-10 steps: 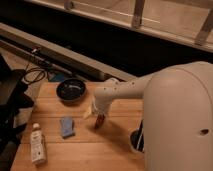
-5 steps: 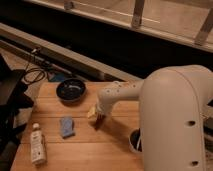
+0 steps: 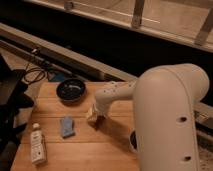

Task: Drag the pepper across the table

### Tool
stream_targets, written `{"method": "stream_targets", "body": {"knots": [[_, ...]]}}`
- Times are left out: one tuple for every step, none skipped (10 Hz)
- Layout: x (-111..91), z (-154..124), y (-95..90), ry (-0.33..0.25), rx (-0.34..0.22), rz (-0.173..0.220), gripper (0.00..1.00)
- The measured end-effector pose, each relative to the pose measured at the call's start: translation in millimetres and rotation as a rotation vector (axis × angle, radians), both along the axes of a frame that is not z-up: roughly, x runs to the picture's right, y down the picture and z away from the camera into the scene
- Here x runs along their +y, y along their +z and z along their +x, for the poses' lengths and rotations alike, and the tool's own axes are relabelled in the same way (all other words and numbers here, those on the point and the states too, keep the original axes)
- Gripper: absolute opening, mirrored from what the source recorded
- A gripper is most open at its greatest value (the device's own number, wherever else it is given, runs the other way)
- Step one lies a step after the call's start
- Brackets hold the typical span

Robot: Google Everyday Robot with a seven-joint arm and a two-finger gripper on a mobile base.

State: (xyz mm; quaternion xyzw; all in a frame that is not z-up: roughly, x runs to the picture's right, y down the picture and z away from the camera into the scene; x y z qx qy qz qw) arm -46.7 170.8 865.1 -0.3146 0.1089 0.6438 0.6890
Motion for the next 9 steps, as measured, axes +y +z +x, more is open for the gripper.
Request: {"method": "stream_targets", "body": {"knots": [[0,5,0.6,0.0,0.004,-0.003,0.55],[1,10,1.1,-0.004,0.003,-0.005,0.51],[1,13,1.3,-0.004,0.003,-0.004,0.44],[-1,10,0.4,-0.008,0.001,-0.002,0.32],[-5,0,-1.5,-0.023,-0.009,0.003,0.21],[-7,-9,-2.2,-0.039,-0.019,0.007,0.11],[-7,-14,-2.9,-0.049,-0.024,0.007,0.05],[-10,-14,-3.1,-0.06,-0.03,0.012,0.01],[-12,-17,-4.0,-0.073,-0.037,0.014,0.01]]}}
